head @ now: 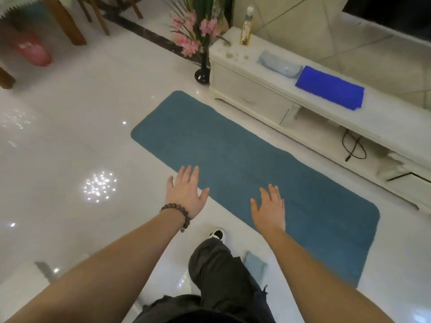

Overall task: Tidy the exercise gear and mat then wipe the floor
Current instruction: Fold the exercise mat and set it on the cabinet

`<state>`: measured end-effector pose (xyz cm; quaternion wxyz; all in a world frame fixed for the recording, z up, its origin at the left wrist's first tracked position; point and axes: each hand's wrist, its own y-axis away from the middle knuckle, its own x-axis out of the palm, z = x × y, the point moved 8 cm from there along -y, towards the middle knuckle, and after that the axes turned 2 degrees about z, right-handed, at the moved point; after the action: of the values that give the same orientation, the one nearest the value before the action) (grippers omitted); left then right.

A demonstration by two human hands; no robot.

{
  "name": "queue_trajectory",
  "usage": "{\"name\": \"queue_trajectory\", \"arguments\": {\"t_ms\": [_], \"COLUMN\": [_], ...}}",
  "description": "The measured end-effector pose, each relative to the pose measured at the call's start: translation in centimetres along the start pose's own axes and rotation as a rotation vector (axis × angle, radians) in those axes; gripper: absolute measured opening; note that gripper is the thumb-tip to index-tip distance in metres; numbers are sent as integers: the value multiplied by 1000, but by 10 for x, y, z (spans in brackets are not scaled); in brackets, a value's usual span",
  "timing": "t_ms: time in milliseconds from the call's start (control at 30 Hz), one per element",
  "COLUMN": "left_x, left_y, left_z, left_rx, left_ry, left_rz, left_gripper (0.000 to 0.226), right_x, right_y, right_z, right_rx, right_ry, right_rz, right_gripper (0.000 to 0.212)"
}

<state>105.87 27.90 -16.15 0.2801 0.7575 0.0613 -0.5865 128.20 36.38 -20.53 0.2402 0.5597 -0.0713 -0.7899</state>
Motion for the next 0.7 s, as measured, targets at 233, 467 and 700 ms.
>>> {"name": "queue_trajectory", "arguments": {"t_ms": [233,467,700], "left_x": [-17,-2,25], "left_y": [-107,-163,-208], "left_z": [-47,-55,-22], "left_rx": [200,288,368], "left_ry": [-67,-107,-164], "left_rz": [57,152,234], "left_gripper": [69,69,70], "right_x": [-9,6,44], "right_y": [-50,-81,-90], "right_z": [-17,-18,-4], "right_rx": [199,317,451], "right_ry": [-86,-114,-139], "right_rz": [1,26,25], "right_gripper": [53,53,51]}}
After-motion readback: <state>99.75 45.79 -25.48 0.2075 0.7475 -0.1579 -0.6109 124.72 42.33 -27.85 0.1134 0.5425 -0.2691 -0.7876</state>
